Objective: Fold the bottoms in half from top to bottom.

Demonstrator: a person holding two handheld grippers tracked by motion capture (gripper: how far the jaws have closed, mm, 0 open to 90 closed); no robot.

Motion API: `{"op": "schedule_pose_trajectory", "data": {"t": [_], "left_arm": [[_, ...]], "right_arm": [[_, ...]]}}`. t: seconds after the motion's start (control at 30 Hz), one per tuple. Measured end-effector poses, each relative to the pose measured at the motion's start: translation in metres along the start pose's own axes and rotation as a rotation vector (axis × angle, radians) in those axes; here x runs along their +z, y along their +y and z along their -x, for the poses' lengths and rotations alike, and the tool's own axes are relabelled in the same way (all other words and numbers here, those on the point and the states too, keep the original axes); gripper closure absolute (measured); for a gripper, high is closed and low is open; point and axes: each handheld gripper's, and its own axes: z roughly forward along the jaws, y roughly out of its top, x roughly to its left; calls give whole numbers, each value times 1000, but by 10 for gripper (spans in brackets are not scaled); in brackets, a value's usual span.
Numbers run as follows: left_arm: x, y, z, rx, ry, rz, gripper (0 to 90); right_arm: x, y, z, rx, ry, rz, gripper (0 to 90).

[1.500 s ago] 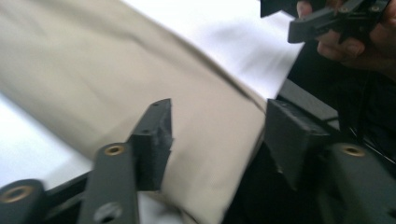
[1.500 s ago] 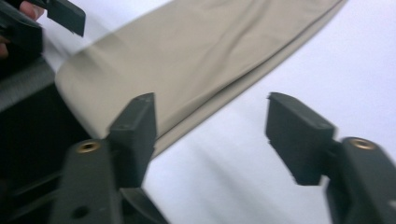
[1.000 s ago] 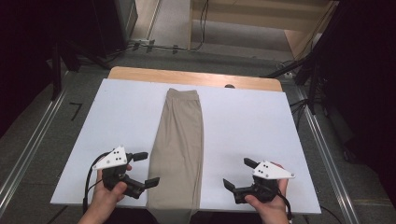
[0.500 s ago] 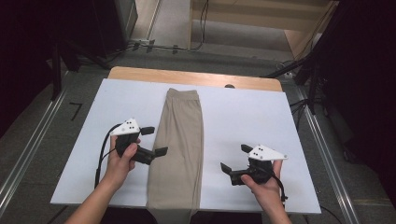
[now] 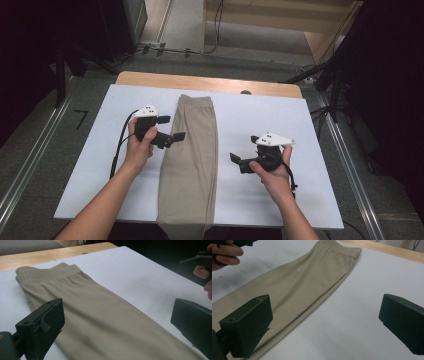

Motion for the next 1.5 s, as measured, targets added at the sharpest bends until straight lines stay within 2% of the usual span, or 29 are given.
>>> {"op": "schedule_pose_trajectory", "data": {"t": [0.07,0.1,0.13,0.2,0.23,0.3,0.33,0.37,0.4,0.43,0.47,0.5,0.53,0.6,0.63,0.67,0.8,0.83,0.87,0.9,0.93,0.97,1.13,1.2,1.23,1.27,1.3,1.4,1.5], "left_arm": [[11,8,-12,-17,16,-16,0],[11,8,-12,-17,16,-16,0],[19,12,-20,-25,34,-29,0],[23,14,-24,-35,41,-33,0],[27,15,-28,-48,48,-31,6],[33,16,-35,-72,93,-18,42],[37,16,-39,-87,117,-14,118],[41,17,-42,-100,135,-22,156],[45,17,-46,-112,151,-35,156],[53,18,-52,-130,184,-72,186],[53,18,-52,-130,184,-72,208],[56,19,-55,-133,200,-92,221],[59,19,-58,-143,210,-106,221],[63,18,-63,-162,226,-135,253],[67,18,-68,-156,253,-165,286],[67,18,-68,-156,253,-165,298],[70,19,-74,-160,292,-175,321],[71,19,-76,-157,294,-176,349],[72,20,-77,-161,297,-169,349],[74,21,-79,-159,292,-174,367],[75,22,-81,-157,293,-176,367],[79,24,-84,-151,286,-178,374],[86,26,-88,-143,287,-195,378],[88,27,-90,-134,299,-202,380],[89,28,-92,-139,305,-210,422],[89,28,-92,-139,305,-210,430],[90,27,-93,-144,309,-214,430],[92,25,-95,-165,296,-215,435],[94,25,-94,-169,295,-207,434]], "right_arm": [[14,10,7,10,11,0,0],[14,10,7,10,11,0,0],[25,17,9,9,14,-13,0],[31,21,11,-1,15,-20,8],[44,28,13,1,9,-31,102],[51,31,15,11,11,-37,137],[67,38,20,48,17,-58,214],[76,41,22,63,0,-71,283],[76,41,22,63,0,-71,283],[93,47,26,77,-23,-95,378],[101,49,29,77,-28,-105,409],[110,51,32,84,-38,-113,434],[110,51,32,84,-38,-113,434],[125,56,38,100,-56,-121,506],[139,61,45,121,-61,-133,543],[139,61,45,121,-61,-133,543],[161,72,56,164,-65,-138,624],[171,76,59,176,-66,-156,626],[171,76,59,176,-66,-156,626],[182,77,62,182,-68,-180,598],[182,77,62,182,-68,-180,598],[191,77,64,192,-82,-194,594],[201,80,63,179,-105,-196,665],[201,81,63,160,-137,-183,765],[200,81,65,177,-102,-180,835],[200,81,65,177,-102,-180,835],[200,81,66,169,-92,-191,882],[200,79,70,155,-70,-208,886],[198,79,74,174,-57,-197,888]]}}
